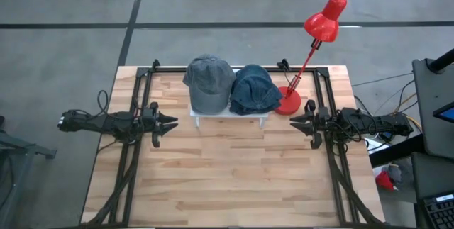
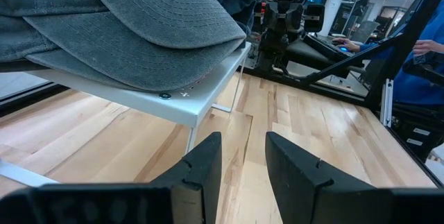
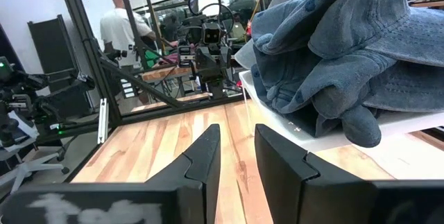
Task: Pick & Place hat
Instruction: Return to Home Position
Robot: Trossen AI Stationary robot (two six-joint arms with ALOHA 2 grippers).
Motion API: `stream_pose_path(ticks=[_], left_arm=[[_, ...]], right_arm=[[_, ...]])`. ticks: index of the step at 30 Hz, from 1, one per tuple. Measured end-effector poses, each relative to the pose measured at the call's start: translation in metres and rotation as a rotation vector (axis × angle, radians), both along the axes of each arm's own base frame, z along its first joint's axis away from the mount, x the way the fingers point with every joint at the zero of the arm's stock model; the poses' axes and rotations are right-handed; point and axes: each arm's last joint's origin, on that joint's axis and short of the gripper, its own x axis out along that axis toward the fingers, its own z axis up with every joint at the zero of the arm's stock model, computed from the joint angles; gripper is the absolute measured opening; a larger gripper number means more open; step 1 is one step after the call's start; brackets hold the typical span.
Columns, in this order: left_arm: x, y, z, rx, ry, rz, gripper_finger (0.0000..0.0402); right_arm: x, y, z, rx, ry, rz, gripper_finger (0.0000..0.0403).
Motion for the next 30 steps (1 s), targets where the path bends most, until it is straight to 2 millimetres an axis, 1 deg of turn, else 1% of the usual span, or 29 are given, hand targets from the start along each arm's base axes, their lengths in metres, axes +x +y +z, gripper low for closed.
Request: stream_pose_path(ticks=[14,30], left_arm=[[0.0,0.0,0.0,0.0,0.0,0.0,0.0115],[0.0,0.0,0.0,0.0,0.0,0.0,0.0115]], right_arm=[[0.0,0.0,0.0,0.0,0.0,0.0,0.0068],[0.0,0.0,0.0,0.0,0.0,0.0,0.0087]])
